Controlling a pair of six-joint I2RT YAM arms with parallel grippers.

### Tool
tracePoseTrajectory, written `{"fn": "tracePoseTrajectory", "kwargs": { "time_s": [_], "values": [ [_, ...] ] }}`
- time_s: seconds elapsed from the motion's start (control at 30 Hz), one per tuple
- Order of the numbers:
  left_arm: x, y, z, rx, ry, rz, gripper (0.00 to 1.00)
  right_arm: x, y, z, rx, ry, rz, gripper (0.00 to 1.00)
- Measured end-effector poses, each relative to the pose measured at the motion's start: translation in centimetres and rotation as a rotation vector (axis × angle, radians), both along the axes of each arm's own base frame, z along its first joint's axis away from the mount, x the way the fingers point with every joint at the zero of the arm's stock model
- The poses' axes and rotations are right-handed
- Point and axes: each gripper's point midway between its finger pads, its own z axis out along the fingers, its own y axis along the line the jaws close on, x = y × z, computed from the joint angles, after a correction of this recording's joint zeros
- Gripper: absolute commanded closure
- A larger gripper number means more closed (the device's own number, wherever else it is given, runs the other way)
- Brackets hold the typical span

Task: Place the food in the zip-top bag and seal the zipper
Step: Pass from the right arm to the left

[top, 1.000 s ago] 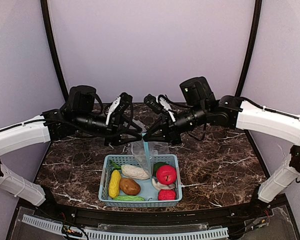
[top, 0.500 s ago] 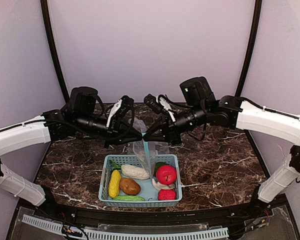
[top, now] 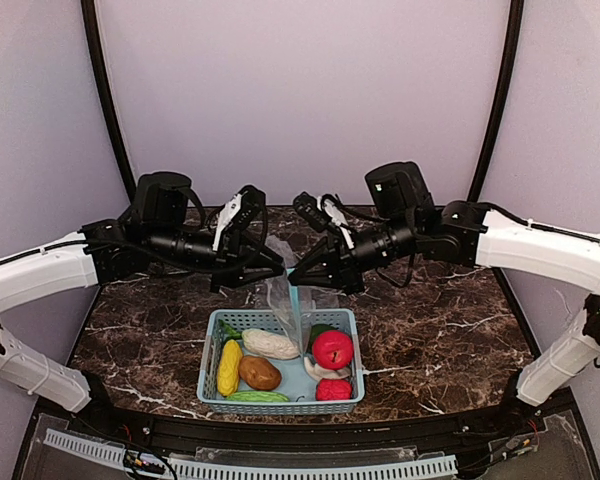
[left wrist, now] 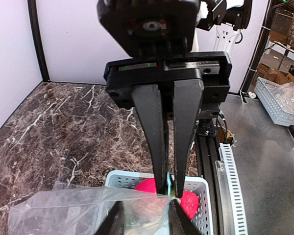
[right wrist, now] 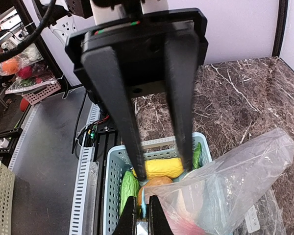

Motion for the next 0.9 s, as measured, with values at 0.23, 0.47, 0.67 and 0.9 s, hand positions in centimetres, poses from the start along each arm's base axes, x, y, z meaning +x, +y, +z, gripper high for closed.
{"fn": "tracePoseTrajectory", "kwargs": {
  "time_s": [0.23,0.47,0.67,0.9],
  "values": [
    [-1.1,1.3,2.9,-0.056,-0.088,-0.006,0.25,-1.2,-0.3,0.1,-0.006,0.035,0.055,1.00],
    [-2.4,0.6,2.2,-0.050,-0.035,-0.110,0.17,-2.7,-0.8,1.7,0.001,0.052,0.136,1.00],
    [-2.7,0.4,1.6,-0.039,-0.010,-0.132,0.09,-4.3,-1.2,4.0,0.050,0.049,0.220,1.00],
    [-3.4,1.2,3.5,-0.076,-0.047,-0.130,0.06,-5.2,-1.8,6.4,0.092,0.009,0.251,1.00]
  ]
}}
